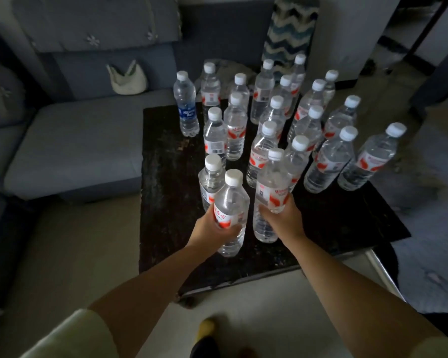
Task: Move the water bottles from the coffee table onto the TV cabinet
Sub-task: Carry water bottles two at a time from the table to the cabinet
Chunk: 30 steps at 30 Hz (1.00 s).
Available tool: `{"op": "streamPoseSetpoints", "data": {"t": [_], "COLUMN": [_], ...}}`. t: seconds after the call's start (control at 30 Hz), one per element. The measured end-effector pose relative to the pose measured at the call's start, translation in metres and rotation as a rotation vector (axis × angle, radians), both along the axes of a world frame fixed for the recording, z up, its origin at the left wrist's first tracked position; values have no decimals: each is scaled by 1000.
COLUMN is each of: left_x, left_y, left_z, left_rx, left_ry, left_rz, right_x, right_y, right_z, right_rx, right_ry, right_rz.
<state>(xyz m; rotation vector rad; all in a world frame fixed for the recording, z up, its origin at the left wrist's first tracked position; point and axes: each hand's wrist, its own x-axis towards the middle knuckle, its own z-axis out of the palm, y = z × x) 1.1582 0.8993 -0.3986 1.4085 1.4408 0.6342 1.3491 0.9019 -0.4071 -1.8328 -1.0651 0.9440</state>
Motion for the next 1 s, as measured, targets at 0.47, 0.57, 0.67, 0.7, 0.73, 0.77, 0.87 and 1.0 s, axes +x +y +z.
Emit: {"op": "streamPoseSetpoints", "data": {"t": [0.47, 0.57, 0.67, 0.7, 0.73, 0.77, 0.87, 1.0], "left_x": [118, 149, 177, 186, 192, 200, 216, 231], "left_y": [-10, -18, -26, -29, -33, -37, -55, -87], "left_z": [30, 36, 40, 43, 45, 45, 51, 58], "left_rx": [-89, -104, -100, -91, -83, -80, -70, -54], "left_ry": [-35, -40, -29, -21, -15, -17, -23, -49], "left_rz": [-491, -617, -789, -857, -902, -948, -1083, -1250], "right_x": [109, 124, 129, 128, 126, 124, 116, 98], "right_y": [-112, -146, -176, -187, -196, -207, -241, -292], "right_z": [50, 57, 61, 64, 65, 66, 68, 73], "right_rx": [-75, -89, -87, -76, -68, -69, -82, -117], "right_ry": [-180, -170, -159, -139, -116, -104, -114, -136], "right_rz": [-359, -494, -661, -728, -777, -832, -971, -1104]}}
